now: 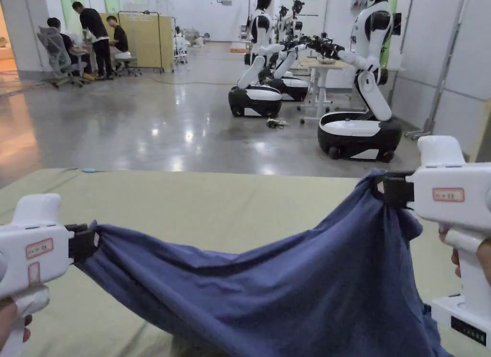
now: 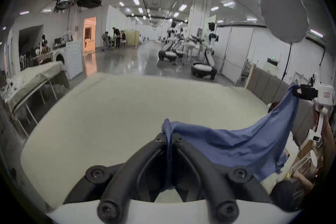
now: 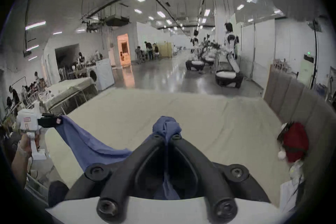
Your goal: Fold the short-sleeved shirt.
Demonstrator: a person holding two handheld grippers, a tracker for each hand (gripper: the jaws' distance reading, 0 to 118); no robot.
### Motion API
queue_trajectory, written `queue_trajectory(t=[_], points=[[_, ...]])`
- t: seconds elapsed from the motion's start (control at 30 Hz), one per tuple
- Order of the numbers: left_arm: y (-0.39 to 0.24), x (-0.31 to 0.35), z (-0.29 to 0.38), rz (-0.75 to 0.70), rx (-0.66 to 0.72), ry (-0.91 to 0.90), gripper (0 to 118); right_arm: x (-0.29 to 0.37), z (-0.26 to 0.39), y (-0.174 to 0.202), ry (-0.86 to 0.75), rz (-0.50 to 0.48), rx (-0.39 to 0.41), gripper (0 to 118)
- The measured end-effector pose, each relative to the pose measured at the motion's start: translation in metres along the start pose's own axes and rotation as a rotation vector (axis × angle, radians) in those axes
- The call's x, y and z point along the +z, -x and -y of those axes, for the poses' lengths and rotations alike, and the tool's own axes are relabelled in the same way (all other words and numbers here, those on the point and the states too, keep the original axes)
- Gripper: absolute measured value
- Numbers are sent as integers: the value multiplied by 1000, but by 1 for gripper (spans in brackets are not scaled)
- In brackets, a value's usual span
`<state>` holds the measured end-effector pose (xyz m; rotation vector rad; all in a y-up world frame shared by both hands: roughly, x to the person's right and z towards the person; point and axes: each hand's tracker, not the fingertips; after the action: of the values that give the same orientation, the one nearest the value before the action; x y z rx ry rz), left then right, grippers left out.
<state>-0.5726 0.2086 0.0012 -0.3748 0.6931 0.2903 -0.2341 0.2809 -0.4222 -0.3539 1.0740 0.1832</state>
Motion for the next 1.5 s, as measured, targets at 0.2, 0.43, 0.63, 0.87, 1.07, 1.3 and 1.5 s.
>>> queue_trajectory(t=[0.2,0.43,0.63,0.87,1.07,1.3,1.5], points=[[-21,-12,-108,-39,-69,-113,1,13,-116,-19,-152,85,50,6],[-45,-8,-217,-75,-130,-246,1,30,-208,-41,-285,132,22,6],[-51,-6,-260,-129,-167,-327,1,15,-222,-61,-316,125,-26,6],[-25,-111,-187,-159,-107,-133,1,-60,-124,-76,-178,153,-91,7],[-34,-144,-101,-163,-44,-73,1,-97,-46,-99,-120,186,-159,7],[-53,-65,-30,-18,-98,-4,1,-21,22,-104,-37,133,-57,7],[-61,-9,77,74,-97,235,1,47,144,-77,161,74,-4,7]])
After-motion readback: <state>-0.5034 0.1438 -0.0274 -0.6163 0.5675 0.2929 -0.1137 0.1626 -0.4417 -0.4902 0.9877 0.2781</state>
